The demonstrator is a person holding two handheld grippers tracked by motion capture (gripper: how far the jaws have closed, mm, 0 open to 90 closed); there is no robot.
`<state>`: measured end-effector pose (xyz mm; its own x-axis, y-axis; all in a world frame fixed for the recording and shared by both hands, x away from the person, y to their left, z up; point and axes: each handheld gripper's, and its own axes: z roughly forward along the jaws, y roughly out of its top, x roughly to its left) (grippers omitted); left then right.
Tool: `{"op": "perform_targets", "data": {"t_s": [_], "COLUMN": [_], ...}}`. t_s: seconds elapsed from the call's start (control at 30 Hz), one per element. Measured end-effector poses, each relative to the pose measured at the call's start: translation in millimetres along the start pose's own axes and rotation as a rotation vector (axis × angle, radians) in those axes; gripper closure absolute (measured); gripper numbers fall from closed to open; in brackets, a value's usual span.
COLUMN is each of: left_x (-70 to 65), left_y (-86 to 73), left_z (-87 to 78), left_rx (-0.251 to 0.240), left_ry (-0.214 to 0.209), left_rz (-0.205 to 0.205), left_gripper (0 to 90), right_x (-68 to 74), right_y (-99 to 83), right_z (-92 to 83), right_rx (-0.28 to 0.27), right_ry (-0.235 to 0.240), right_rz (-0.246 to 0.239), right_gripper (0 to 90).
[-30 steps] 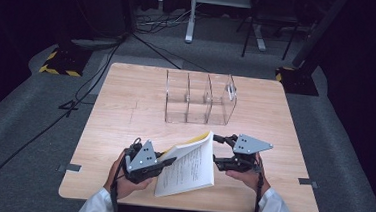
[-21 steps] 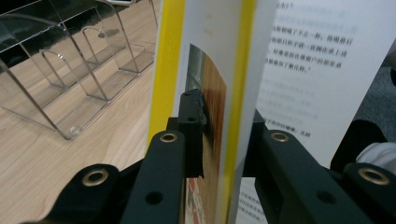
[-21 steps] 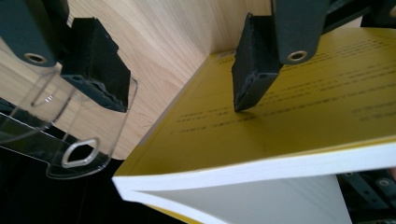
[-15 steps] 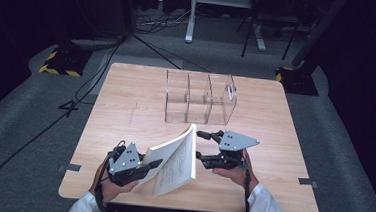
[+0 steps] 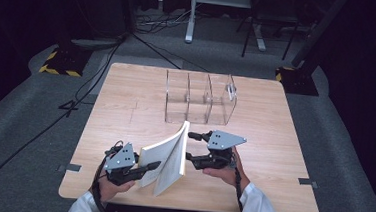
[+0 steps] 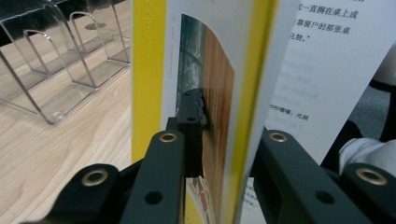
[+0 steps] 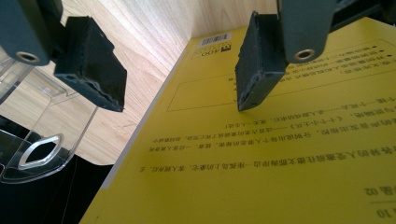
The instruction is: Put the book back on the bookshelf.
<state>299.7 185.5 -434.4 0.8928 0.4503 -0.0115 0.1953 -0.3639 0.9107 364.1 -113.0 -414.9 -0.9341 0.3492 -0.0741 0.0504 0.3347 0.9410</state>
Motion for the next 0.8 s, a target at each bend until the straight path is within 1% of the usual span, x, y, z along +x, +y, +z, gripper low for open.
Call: {"op": "perform_targets", "data": {"t_s": [0.07, 0.1, 0.13, 0.2, 0.23, 0.27, 0.37, 0.4, 0.43, 0.47, 0.5, 0.53, 0.67, 0.7, 0.77, 0.8], "left_x": [1.4, 2.1, 2.2, -0.1, -0.7, -0.3, -1.3, -1.9, -1.9, -2.2, -2.6, -2.7, -1.5, -1.5, -0.2, 0.5], "left_y": [-0.5, -0.4, 0.6, 3.7, 4.9, 5.9, 8.8, 10.7, 10.7, 12.0, 13.6, 16.2, 22.4, 22.4, 23.6, 23.7], "left_z": [2.6, 5.1, 8.3, 13.7, 16.3, 18.4, 25.5, 28.5, 28.5, 30.2, 32.2, 35.4, 45.3, 45.3, 46.9, 46.6], "left_rx": [-0.012, -0.023, -0.024, -0.021, -0.024, -0.024, -0.040, -0.052, -0.052, -0.061, -0.073, -0.087, -0.131, -0.131, -0.147, -0.152], "left_ry": [-0.025, -0.044, -0.060, -0.056, -0.061, -0.059, -0.075, -0.087, -0.087, -0.100, -0.113, -0.134, -0.184, -0.184, -0.215, -0.221], "left_rz": [-0.013, -0.015, -0.007, 0.008, 0.002, 0.009, 0.016, 0.019, 0.019, 0.016, 0.015, 0.018, 0.013, 0.013, 0.011, 0.013], "left_gripper": [79.5, 79.8, 79.8, 79.9, 79.9, 79.9, 79.7, 79.8, 79.8, 79.9, 79.9, 79.9, 79.6, 79.7, 79.7, 79.7], "right_x": [0.3, 0.3, 0.0, -1.3, -2.2, -3.2, -6.2, -6.5, -6.5, -7.6, -7.6, -8.2, -12.2, -12.2, -14.1, -14.3], "right_y": [-0.6, -0.9, -1.2, -2.0, -2.7, -3.6, -6.7, -7.4, -7.4, -8.2, -8.2, -8.0, -8.5, -8.5, -9.9, -10.3], "right_z": [-1.1, -1.6, -2.5, -5.3, -7.1, -8.9, -15.1, -17.6, -17.6, -25.2, -25.2, -28.2, -41.7, -41.7, -47.4, -49.3], "right_rx": [-0.001, 0.000, 0.000, 0.010, 0.014, 0.015, 0.011, 0.010, 0.010, 0.005, 0.005, 0.003, -0.014, -0.014, -0.016, -0.015], "right_ry": [0.000, 0.000, -0.003, -0.010, -0.016, -0.023, -0.032, -0.034, -0.034, -0.042, -0.042, -0.043, -0.063, -0.063, -0.059, -0.052], "right_rz": [-0.001, -0.003, -0.004, -0.009, -0.008, -0.006, 0.005, 0.008, 0.008, 0.002, 0.002, 0.004, 0.010, 0.010, 0.015, 0.015], "right_gripper": [34.3, 34.2, 33.9, 32.9, 32.8, 32.9, 32.8, 32.8, 32.8, 31.2, 31.2, 30.3, 28.4, 28.4, 26.5, 25.9]}}
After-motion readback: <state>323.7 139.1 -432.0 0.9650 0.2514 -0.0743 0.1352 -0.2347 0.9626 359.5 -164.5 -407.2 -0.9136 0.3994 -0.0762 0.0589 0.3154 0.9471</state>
